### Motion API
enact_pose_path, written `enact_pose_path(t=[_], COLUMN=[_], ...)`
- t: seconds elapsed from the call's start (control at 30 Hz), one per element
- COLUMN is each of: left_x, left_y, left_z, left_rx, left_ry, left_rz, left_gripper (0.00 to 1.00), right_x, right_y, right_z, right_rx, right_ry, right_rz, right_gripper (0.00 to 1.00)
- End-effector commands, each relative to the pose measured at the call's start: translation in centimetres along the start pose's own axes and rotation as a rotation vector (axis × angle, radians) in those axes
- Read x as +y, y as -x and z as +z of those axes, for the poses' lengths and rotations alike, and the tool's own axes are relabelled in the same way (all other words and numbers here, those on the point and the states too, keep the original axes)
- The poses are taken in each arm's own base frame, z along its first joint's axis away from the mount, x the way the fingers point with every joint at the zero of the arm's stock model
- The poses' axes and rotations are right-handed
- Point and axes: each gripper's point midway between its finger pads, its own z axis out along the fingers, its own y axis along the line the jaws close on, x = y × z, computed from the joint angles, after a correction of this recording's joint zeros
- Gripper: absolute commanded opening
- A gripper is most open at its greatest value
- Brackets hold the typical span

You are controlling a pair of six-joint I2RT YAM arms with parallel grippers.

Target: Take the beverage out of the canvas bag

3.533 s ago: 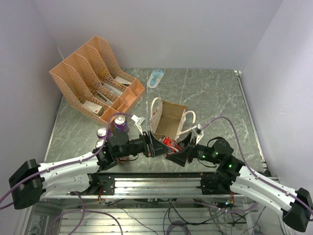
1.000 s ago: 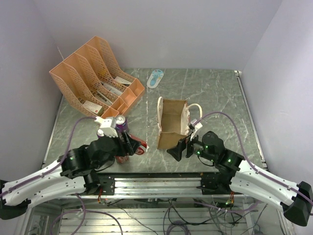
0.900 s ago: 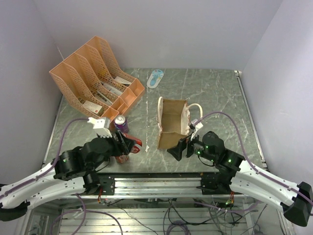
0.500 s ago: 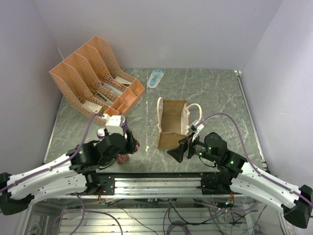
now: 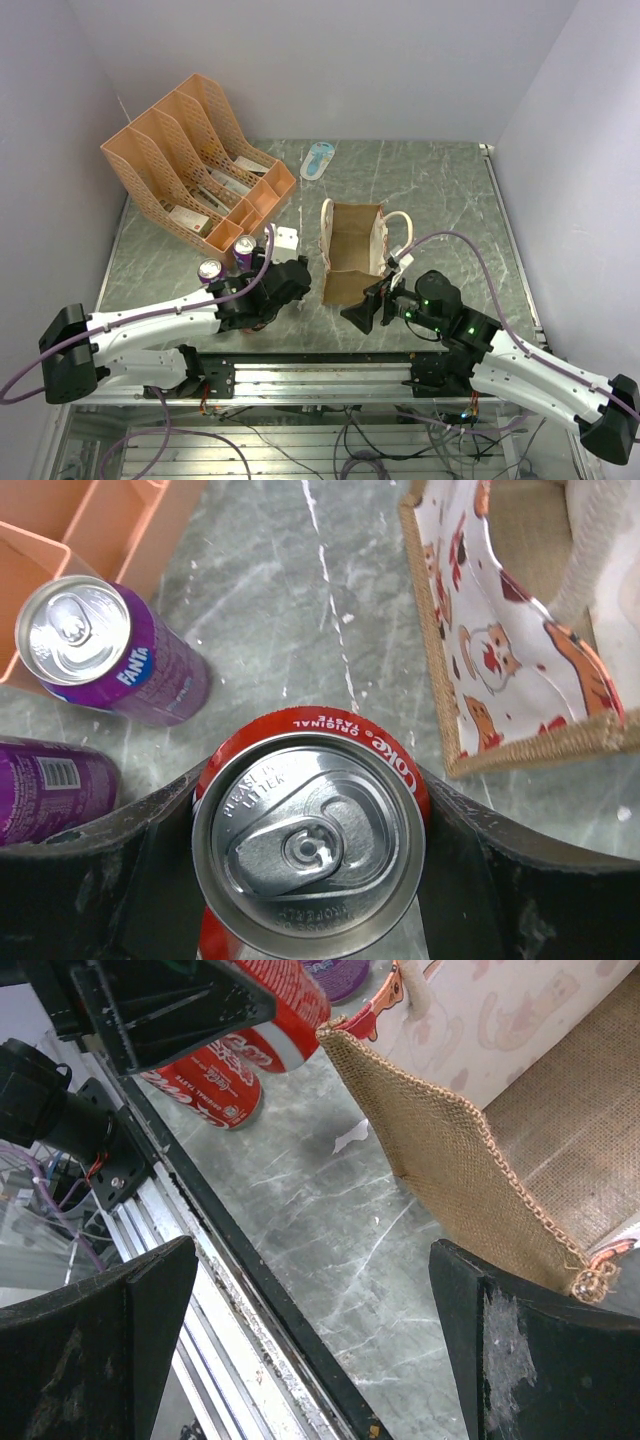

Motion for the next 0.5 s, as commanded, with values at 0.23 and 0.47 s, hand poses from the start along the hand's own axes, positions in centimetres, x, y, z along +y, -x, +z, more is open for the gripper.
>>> enact_pose_path(t=[0.23,0.47], left_x=[4.0,6.5], left_y=[1.2,-0.8], left_z=[3.4,3.9], left_rx=[-0.13,-0.083], left_ry=[0.172,0.226], left_rz=[-0.196,-0.252], left_gripper=[0.07,0.07], right_x=[0.0,-0.2], right_y=[-0.2,-0.3], right_z=[0.5,0.5], right_rx=[-0.003,-0.005], right_ry=[0.014,0.009], right_rz=[-0.021,-0.02], right_gripper=[1.0,1.0])
